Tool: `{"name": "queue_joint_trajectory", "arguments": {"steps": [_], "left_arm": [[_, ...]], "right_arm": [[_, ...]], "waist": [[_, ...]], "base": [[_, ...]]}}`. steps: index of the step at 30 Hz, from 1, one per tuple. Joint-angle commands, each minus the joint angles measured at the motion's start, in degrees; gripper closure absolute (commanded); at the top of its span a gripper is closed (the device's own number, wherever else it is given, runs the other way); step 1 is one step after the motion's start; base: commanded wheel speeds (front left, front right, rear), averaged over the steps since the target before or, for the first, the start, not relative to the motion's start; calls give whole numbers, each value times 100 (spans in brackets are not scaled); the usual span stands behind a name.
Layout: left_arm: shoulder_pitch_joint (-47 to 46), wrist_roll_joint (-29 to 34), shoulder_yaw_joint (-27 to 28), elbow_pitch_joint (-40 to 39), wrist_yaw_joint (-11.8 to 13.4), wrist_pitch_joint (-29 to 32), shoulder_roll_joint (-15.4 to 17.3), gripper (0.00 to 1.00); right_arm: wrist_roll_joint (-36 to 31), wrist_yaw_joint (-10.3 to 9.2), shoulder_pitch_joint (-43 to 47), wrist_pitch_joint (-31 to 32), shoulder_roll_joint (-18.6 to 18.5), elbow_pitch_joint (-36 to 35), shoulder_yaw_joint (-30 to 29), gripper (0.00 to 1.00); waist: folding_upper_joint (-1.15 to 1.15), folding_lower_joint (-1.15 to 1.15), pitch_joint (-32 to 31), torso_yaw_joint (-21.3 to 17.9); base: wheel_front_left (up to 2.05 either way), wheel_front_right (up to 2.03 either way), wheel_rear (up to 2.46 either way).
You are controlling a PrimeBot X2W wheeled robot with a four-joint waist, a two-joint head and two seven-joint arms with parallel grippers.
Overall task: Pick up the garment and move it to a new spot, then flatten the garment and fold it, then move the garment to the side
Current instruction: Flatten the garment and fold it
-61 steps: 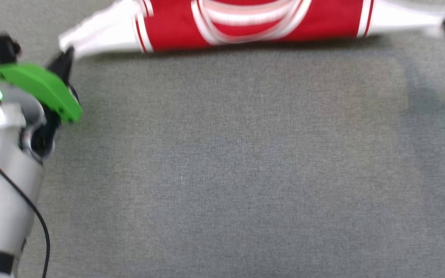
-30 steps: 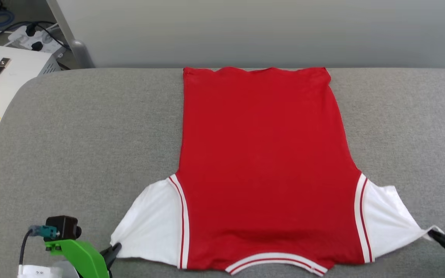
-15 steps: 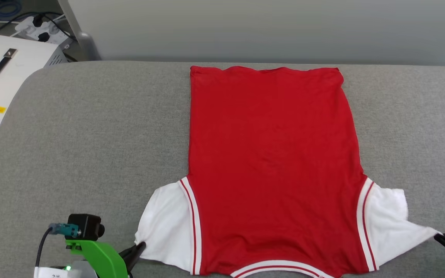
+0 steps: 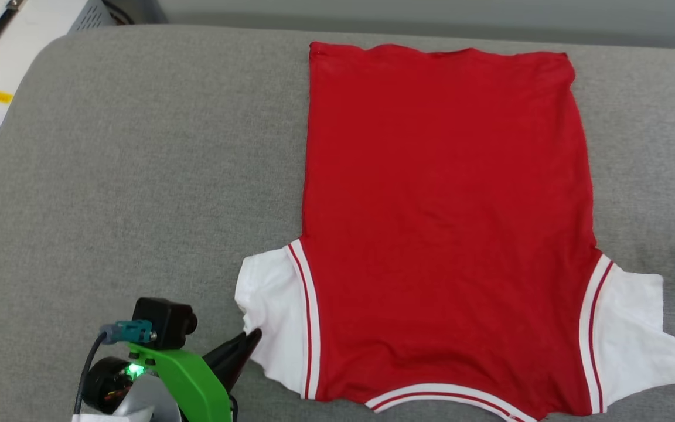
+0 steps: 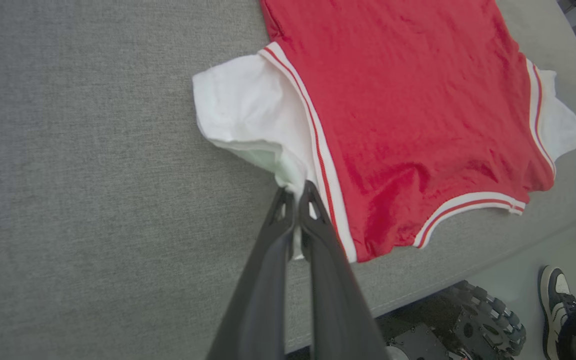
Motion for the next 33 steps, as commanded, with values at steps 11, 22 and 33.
{"name": "queue_joint_trajectory", "arguments": {"steps": [11,22,33], "left_arm": [[-495,459,-205,-579,10,-79,-189,100],[-847,590,-493,-493,-245,-298,-637,100],[-1071,633,-589,-260,-405,-426,-820,100]], "right_arm": [[-1644,-4,-2356,2208,1127,530,-822,0],[-3458,-4,-3857,3259,1603,1246,-1489,0],[-4177,-4,-4097,3505,1730,1608,-1741,0]], "waist": [[0,1,1492,1052],[0,1,2216,1718],[0,1,2389,1949]], "base": [[0,0,0],[0,0,0],[0,0,0]]}}
